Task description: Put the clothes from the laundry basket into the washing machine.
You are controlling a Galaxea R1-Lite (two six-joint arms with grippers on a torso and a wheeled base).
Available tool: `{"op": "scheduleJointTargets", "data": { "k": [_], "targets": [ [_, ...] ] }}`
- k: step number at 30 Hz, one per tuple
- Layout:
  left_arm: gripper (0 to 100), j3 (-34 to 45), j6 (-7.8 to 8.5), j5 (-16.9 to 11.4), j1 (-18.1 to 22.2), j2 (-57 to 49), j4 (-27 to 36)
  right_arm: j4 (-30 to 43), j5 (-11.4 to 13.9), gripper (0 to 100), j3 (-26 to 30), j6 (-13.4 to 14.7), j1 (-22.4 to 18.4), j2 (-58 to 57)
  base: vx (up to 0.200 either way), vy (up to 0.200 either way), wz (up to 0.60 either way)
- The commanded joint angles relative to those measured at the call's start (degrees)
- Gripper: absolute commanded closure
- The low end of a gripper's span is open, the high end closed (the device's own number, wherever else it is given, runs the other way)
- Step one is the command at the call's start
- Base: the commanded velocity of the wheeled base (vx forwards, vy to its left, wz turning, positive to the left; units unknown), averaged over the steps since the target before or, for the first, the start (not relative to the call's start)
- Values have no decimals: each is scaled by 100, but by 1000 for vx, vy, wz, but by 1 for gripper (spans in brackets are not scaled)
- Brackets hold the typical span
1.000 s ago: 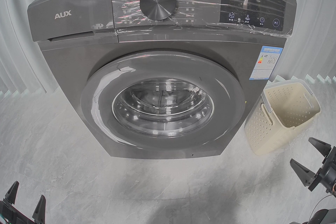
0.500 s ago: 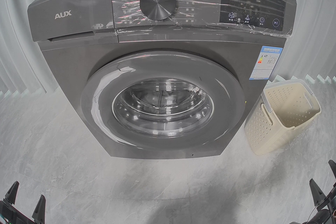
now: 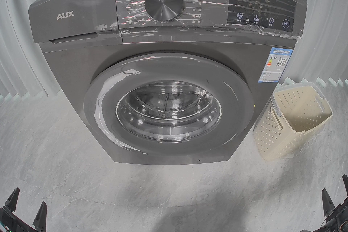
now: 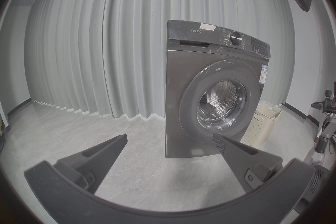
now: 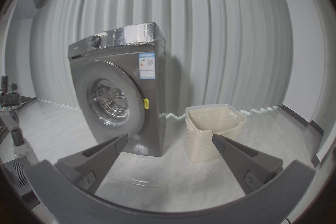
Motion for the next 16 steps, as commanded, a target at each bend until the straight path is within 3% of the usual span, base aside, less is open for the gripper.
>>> {"op": "scheduleJointTargets", "data": {
  "k": [1, 16],
  "targets": [
    [0, 92, -19, 4, 0, -93, -1, 71, -104, 0, 99, 92, 1, -157, 0, 0, 0],
    [0, 92, -45, 4, 0, -93, -1, 71, -16, 0, 99, 127, 9, -157, 0, 0, 0]
  ]
}}
